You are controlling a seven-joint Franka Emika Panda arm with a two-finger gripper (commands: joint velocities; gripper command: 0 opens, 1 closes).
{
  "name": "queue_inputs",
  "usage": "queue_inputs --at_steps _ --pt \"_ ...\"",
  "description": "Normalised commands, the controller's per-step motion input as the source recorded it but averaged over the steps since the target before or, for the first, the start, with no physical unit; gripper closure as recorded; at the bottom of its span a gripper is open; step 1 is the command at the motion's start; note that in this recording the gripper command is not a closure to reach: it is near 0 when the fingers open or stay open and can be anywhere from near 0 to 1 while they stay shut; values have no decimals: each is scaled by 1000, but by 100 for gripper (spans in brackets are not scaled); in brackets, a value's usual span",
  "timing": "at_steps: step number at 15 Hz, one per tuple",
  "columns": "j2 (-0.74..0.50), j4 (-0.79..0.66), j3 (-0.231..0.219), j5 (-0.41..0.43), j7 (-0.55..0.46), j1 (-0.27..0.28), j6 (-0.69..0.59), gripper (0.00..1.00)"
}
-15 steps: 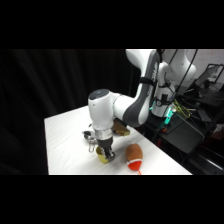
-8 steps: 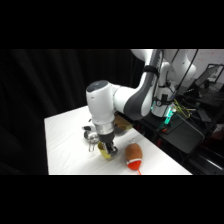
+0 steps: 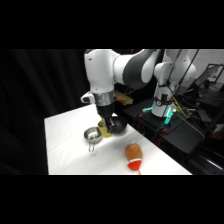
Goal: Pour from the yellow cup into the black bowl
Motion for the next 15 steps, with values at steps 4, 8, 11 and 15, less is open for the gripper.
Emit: queue_inputs --at_steps 4,8,11,15 --pt "-610 -601 -32 224 -215 -162 10 16" --pt "-641 -593 -58 533 -639 -129 34 16" --pt "-532 -367 -203 792 -998 -93 -156 16" --pt "-216 -87 -356 645 -999 -138 -396 16"
